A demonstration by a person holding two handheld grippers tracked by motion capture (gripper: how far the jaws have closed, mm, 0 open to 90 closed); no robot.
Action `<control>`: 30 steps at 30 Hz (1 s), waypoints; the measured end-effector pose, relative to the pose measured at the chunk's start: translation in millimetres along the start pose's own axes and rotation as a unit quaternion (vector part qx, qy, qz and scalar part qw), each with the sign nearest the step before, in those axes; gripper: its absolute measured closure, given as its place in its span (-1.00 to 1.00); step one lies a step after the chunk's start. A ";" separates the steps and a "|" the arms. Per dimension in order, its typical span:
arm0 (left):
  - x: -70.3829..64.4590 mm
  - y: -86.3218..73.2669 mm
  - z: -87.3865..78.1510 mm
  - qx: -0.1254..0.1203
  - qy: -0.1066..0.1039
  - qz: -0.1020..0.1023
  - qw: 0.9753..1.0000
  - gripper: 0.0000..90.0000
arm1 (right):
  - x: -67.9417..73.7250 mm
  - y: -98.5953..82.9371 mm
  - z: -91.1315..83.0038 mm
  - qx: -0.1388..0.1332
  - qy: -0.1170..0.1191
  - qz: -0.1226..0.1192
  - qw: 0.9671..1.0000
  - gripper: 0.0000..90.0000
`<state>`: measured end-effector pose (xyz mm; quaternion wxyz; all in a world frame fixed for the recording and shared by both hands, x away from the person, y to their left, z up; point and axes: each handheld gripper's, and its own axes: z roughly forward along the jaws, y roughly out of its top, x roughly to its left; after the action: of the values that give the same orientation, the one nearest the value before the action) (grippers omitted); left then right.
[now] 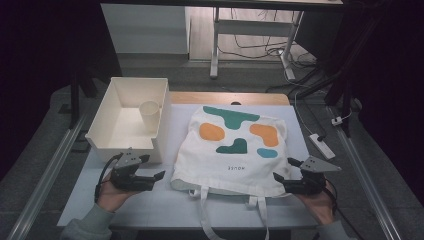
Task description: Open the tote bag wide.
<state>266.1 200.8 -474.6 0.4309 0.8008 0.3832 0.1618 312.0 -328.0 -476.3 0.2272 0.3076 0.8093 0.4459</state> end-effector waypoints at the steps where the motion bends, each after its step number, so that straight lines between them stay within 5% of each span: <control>1: -2.0 0.7 -0.7 -0.004 -0.013 -0.001 1.000 -0.57 | 0.5 0.1 -0.2 -0.001 0.000 -0.001 1.000 -0.53; 17: -26.9 11.9 6.2 0.005 -0.034 0.051 0.998 -0.51 | 2.2 1.7 1.9 -0.008 0.011 0.009 1.000 -0.53; 30: -51.5 21.5 33.6 0.031 -0.056 0.091 0.994 -0.52 | 8.3 4.8 4.9 -0.013 0.017 -0.001 1.000 -0.52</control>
<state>262.4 135.7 -472.8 0.4097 0.8534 0.2886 0.1434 310.7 -317.4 -475.4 0.2178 0.2962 0.8076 0.4611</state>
